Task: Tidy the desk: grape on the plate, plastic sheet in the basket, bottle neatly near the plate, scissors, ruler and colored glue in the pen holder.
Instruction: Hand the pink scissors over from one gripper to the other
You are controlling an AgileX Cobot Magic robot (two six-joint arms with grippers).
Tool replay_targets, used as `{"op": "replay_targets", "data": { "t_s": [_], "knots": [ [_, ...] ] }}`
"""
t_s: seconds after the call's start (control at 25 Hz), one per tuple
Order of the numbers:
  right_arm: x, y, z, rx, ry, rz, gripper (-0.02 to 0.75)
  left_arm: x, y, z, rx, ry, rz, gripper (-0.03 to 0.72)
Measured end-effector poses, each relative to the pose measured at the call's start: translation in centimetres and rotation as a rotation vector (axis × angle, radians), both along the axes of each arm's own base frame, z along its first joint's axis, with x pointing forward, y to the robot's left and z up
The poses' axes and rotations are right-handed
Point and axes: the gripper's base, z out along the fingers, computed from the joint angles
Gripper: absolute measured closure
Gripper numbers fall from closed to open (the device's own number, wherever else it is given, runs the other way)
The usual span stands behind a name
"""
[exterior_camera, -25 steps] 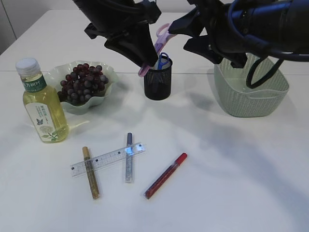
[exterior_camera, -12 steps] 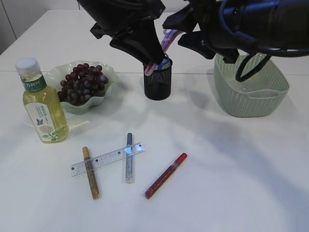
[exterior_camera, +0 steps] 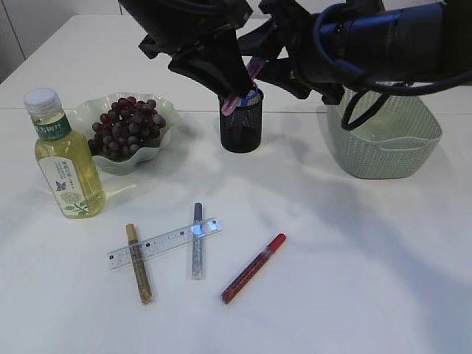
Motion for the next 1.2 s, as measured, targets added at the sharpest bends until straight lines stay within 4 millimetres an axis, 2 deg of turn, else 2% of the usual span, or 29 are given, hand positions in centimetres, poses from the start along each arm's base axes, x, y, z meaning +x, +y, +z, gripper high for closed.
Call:
{"op": "replay_targets", "data": {
  "t_s": [0.28,0.4,0.6,0.8,1.2],
  "knots": [
    [-0.09,0.13,0.06,0.009,-0.001,0.017,0.36,-0.01,-0.02,0.01,-0.002,-0.002,-0.005,0.547],
    [-0.1,0.14,0.07,0.009,-0.001,0.018,0.419,-0.04,-0.06,0.04,-0.008,0.0,-0.007,0.547],
    [-0.11,0.15,0.07,0.01,-0.002,0.02,0.558,-0.06,-0.1,0.07,-0.013,0.003,-0.007,0.547],
    [-0.11,0.18,0.15,0.015,-0.003,0.023,0.649,-0.09,-0.14,0.08,-0.019,0.007,-0.008,0.547],
    [-0.14,0.21,0.17,0.019,-0.002,0.026,0.668,-0.1,-0.15,0.05,-0.02,0.009,-0.008,0.547]
  ]
}}
